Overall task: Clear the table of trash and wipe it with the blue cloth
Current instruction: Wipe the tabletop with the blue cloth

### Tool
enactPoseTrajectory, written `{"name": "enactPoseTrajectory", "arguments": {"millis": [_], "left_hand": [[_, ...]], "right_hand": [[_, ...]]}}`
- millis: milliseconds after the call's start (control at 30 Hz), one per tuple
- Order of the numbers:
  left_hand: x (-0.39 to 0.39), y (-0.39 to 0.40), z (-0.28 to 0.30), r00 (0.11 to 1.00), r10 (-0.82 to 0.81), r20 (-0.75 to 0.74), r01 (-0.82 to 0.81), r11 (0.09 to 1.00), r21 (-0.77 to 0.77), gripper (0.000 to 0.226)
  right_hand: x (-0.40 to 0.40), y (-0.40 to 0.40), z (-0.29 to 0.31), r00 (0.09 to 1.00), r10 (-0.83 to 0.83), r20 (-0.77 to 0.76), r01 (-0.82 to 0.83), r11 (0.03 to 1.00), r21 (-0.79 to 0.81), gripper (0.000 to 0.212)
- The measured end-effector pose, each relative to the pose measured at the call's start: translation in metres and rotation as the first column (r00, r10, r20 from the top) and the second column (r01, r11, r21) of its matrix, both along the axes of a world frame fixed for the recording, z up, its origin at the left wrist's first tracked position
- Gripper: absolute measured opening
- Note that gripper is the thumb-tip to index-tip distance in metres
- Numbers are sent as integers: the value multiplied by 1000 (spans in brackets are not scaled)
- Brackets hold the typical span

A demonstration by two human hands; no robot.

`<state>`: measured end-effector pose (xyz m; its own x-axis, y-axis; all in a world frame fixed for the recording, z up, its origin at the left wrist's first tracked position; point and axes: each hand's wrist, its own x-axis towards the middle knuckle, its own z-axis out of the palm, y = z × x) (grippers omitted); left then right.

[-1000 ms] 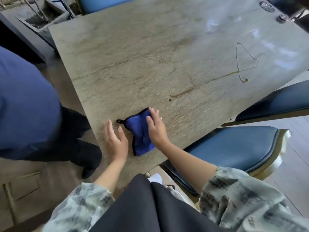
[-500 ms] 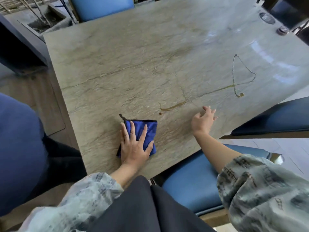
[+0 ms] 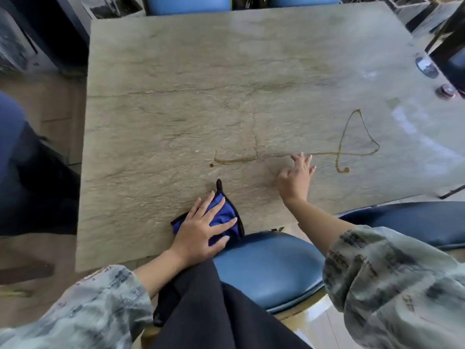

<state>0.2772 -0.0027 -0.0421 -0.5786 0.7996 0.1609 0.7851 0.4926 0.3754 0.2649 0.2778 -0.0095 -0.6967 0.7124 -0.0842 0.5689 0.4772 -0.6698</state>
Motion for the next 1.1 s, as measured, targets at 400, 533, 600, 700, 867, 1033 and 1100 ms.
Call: {"name": "enactPoseTrajectory", "arguments": {"millis": [400,533,600,700,867,1033,1100], "left_hand": [[-79,38,-4,961,274,-20,-275,960,-54,55],[-148,61,-2,885,461,63,-457,887,-69,74],[-188,74,-2,857,508,93,-501,861,-83,76],[-228,92,-3,837,540,91,-529,840,-121,76],[-220,104,2,873,481,86,-471,875,-110,79],[-122,136,-1,973,232,11,-232,971,-52,67],[-83,156,-4,974,229,-5,-229,972,-51,64]], "right_hand": [[-77,13,-3,993,105,52,-110,986,122,57],[-122,47,7,920,215,327,-264,958,112,65],[-134,67,7,863,273,425,-328,942,62,64],[-136,87,1,745,382,547,-465,885,15,60],[-132,90,-3,682,394,616,-524,851,35,60],[-126,84,-12,798,360,483,-519,818,248,50],[-128,91,-14,845,401,355,-500,827,257,41]]}}
